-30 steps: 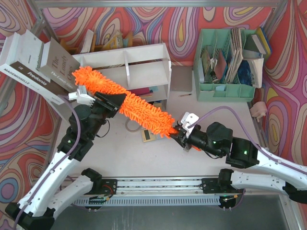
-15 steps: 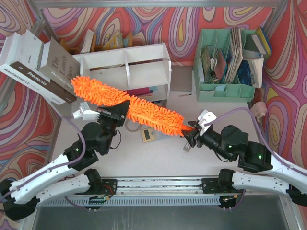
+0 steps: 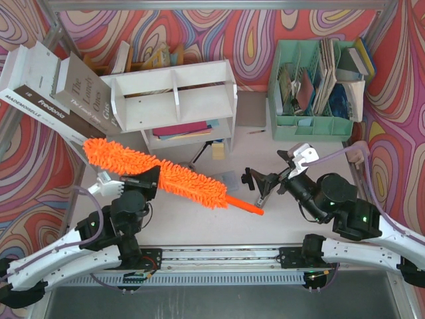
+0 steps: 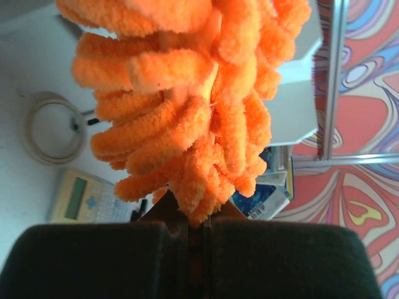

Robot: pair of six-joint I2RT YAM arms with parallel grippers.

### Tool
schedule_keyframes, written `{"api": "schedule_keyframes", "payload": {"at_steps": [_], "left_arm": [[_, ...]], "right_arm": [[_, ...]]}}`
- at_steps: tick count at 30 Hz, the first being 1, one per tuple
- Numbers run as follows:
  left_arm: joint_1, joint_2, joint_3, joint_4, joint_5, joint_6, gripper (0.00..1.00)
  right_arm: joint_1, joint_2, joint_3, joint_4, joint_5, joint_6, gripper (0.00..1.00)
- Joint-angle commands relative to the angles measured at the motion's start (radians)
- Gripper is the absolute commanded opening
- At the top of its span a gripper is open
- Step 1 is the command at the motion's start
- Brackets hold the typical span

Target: Dust the bookshelf with a duster

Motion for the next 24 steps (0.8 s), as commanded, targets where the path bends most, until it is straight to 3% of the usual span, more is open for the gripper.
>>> {"api": "schedule_keyframes", "payload": {"at_steps": [1,10,12,16,21,24], "left_arm": [[-0.005,-0.092,-0.055,-0.213,-0.084,-0.208,0.00],[-0.005,-0.215,-0.130,-0.519,-0.230,-0.473,0.00],[-0.005,-0.238,-0.204,-0.513,-0.258,-0.498,0.00],[-0.004,-0.270,-0.272,-0.447,-0.281,-0.456,0.00],[-0.004,-0.220,-0.317,-0.527,-0.266,-0.586,0.00],[-0.004,-0.189,-0.336,-0.537,-0.253,-0.609,0.16]], "right_arm": [[-0.003,0.006,0.016,0.075,0.054,-0.012,0.86],[-0.003,0.060,0.021,0.083,0.062,0.004,0.91],[-0.004,0.065,0.019,0.089,0.061,0.008,0.98],[-0.005,0.078,0.014,0.093,0.079,0.018,0.99],[-0.003,0.085,-0.016,0.119,0.100,0.038,0.99],[-0.003,0.093,-0.031,0.138,0.105,0.040,0.99]]}}
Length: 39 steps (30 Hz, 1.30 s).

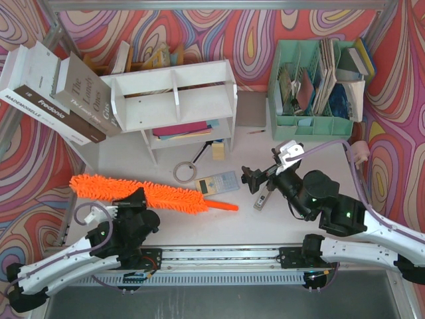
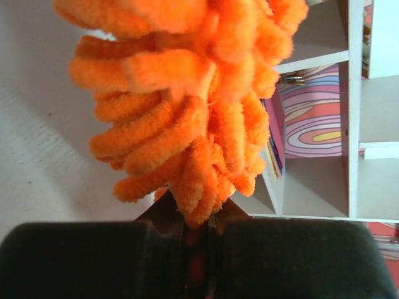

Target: Dust the bookshelf with a duster

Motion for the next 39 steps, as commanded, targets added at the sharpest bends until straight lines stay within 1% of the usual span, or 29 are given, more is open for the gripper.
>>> {"api": "schedule_keyframes", "payload": {"at_steps": [1,4,6,8,13,14,15,16,19,23,24,25,28,29,30,31,32,33,34,35,36,37,39], "left_arm": [[-0.004,0.040,-0.032,-0.040,-0.029,-0.100,0.18],[-0.002,0.064,-0.039,-0.080,-0.021,-0.141,0.25],[-0.001,0.074,-0.039,-0.107,-0.013,-0.159,0.34],[-0.001,0.077,-0.037,-0.121,-0.007,-0.146,0.42],[0.001,0.071,-0.008,-0.196,0.030,-0.145,0.73],[0.001,0.071,0.004,-0.216,0.039,-0.145,0.81],[0.001,0.069,0.016,-0.246,0.047,-0.147,0.96],[0.001,0.066,0.034,-0.278,0.054,-0.144,0.98],[0.001,0.057,0.098,-0.350,0.076,-0.081,0.98],[0.001,0.064,0.223,-0.363,0.086,0.127,0.98],[0.001,0.073,0.248,-0.324,0.076,0.218,0.99],[0.001,0.082,0.263,-0.242,0.060,0.378,0.99],[0.001,0.141,0.258,0.140,0.006,0.955,0.98],[0.001,0.182,0.252,0.269,-0.022,1.102,0.98],[0.001,0.224,0.241,0.363,-0.070,1.215,0.98],[0.003,0.276,0.228,0.484,-0.105,1.343,0.98],[0.014,0.332,0.215,0.639,-0.111,1.481,0.98],[0.049,0.382,0.208,0.763,-0.085,1.612,0.99],[0.092,0.425,0.217,0.819,-0.036,1.677,0.98],[0.145,0.463,0.232,0.829,0.037,1.687,0.99],[0.212,0.492,0.252,0.819,0.111,1.661,0.99],[0.272,0.513,0.270,0.770,0.177,1.599,0.98],[0.367,0.546,0.282,0.758,0.258,1.585,0.98]], "right_arm": [[-0.004,0.010,-0.024,0.069,0.038,0.021,0.99],[-0.004,0.023,-0.034,0.089,0.068,0.032,0.99],[-0.003,0.034,-0.046,0.106,0.102,0.047,0.99],[-0.004,0.042,-0.057,0.123,0.138,0.065,0.99],[-0.003,0.072,-0.055,0.140,0.174,0.080,0.99],[-0.003,0.077,-0.053,0.142,0.180,0.079,0.99],[-0.004,0.080,-0.050,0.143,0.188,0.079,0.99],[-0.004,0.081,-0.047,0.145,0.197,0.078,0.98],[-0.004,0.076,-0.046,0.162,0.216,0.073,0.99],[-0.004,0.067,-0.051,0.199,0.256,0.058,0.99],[-0.004,0.066,-0.055,0.214,0.275,0.054,0.99],[-0.004,0.067,-0.061,0.233,0.301,0.052,0.99],[-0.008,0.087,-0.076,0.264,0.340,0.067,0.99],[-0.021,0.105,-0.073,0.250,0.347,0.093,0.99],[-0.046,0.130,-0.060,0.210,0.337,0.147,0.99],[-0.079,0.160,-0.038,0.154,0.301,0.203,0.99],[-0.124,0.193,-0.015,0.096,0.221,0.263,0.99],[-0.165,0.226,0.008,0.039,0.164,0.346,0.99],[-0.201,0.260,0.025,0.001,0.118,0.388,0.99],[-0.233,0.287,0.032,-0.011,0.076,0.409,0.99],[-0.257,0.316,0.033,-0.011,0.047,0.421,0.99],[-0.275,0.343,0.031,-0.011,0.038,0.431,0.99],[-0.308,0.365,0.018,0.017,0.042,0.430,0.99]]}}
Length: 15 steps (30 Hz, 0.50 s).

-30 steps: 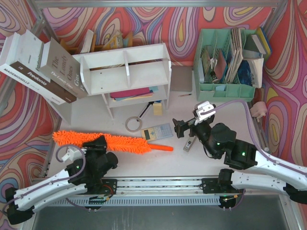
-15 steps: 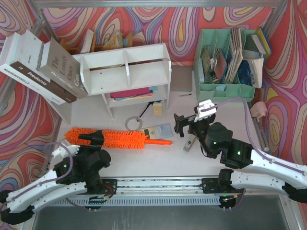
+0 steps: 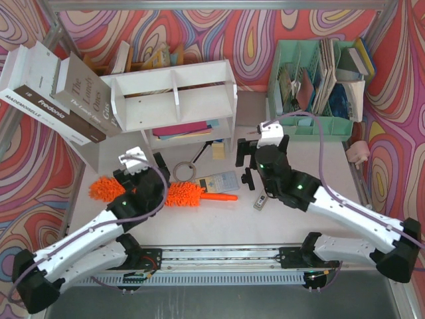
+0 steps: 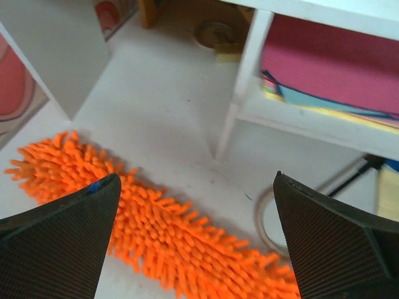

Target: Dust the bookshelf with a duster

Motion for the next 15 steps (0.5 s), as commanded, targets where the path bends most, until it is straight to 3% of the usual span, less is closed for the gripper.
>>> {"api": "schedule_keyframes", "payload": {"at_steps": [1,7,10,15], "left_arm": [[0.175,0.052,0.032,0.152,0.181,0.180,0.98],[0.272,0.135,-0.029,0.320,0.088,0.215,0.98],[0.292,0.210,-0.126,0.537,0.066,0.337,0.98],[0.367,0.337,-0.169,0.681,0.065,0.461,0.98]], "right_arm": [[-0.078,0.044,-0.001,-0.035,-0.088,0.107,0.99],[-0.279,0.030,-0.052,-0.019,-0.167,0.146,0.99],[-0.354,0.023,-0.076,-0.017,-0.198,0.145,0.99],[-0.429,0.006,-0.124,0.010,-0.190,0.100,0.99]]}}
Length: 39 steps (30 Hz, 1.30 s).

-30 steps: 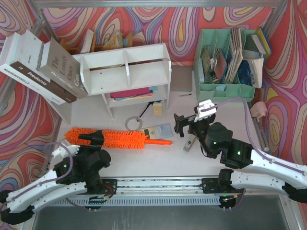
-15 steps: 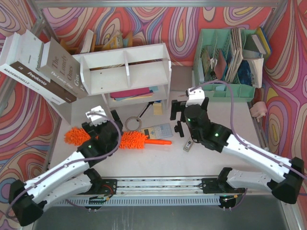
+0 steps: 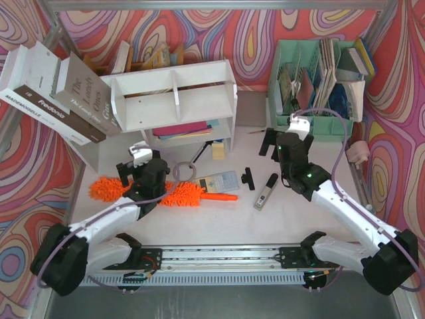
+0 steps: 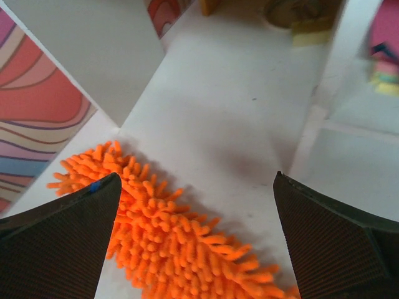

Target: Dust the bookshelf with a duster

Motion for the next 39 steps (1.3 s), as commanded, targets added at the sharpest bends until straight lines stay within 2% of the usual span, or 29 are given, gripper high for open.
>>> {"api": "schedule_keyframes", "payload": {"at_steps": [1,3,6,8,14,16,18,20,22,27,30,35,39], "left_arm": [[0.057,0.054,-0.042,0.226,0.006,0.173,0.98],[0.093,0.050,-0.084,0.342,0.071,0.230,0.99],[0.190,0.067,-0.125,0.380,0.196,0.205,0.98],[0.239,0.109,-0.162,0.464,0.243,0.206,0.98],[0.279,0.303,-0.257,0.863,0.385,0.347,0.98],[0.296,0.326,-0.252,0.890,0.413,0.352,0.98],[0.339,0.344,-0.241,0.871,0.515,0.342,0.98],[0.377,0.399,-0.240,0.925,0.531,0.305,0.98],[0.435,0.470,-0.258,1.026,0.608,0.272,0.98],[0.451,0.505,-0.221,0.965,0.648,0.265,0.98],[0.476,0.471,-0.197,0.864,0.667,0.226,0.99],[0.510,0.464,-0.172,0.805,0.681,0.188,0.98],[0.510,0.472,-0.159,0.793,0.676,0.188,0.99]], "right_arm": [[-0.053,-0.026,-0.044,0.044,-0.004,-0.026,0.99],[-0.075,-0.031,-0.065,0.064,0.000,-0.035,0.99],[-0.109,-0.027,-0.097,0.098,0.011,-0.044,0.99],[-0.136,-0.014,-0.117,0.119,0.014,-0.049,0.99],[-0.236,0.036,-0.213,0.242,0.005,-0.072,0.99],[-0.278,0.056,-0.246,0.289,-0.019,-0.082,0.99],[-0.313,0.079,-0.277,0.339,-0.023,-0.092,0.99],[-0.333,0.101,-0.318,0.420,-0.028,-0.105,0.99],[-0.338,0.123,-0.366,0.525,-0.035,-0.135,0.99],[-0.344,0.201,-0.455,0.762,-0.029,-0.202,0.99],[-0.346,0.268,-0.489,0.901,-0.060,-0.249,0.99],[-0.352,0.375,-0.550,1.131,-0.158,-0.316,0.99],[-0.358,0.416,-0.550,1.217,-0.257,-0.377,0.99]]}}
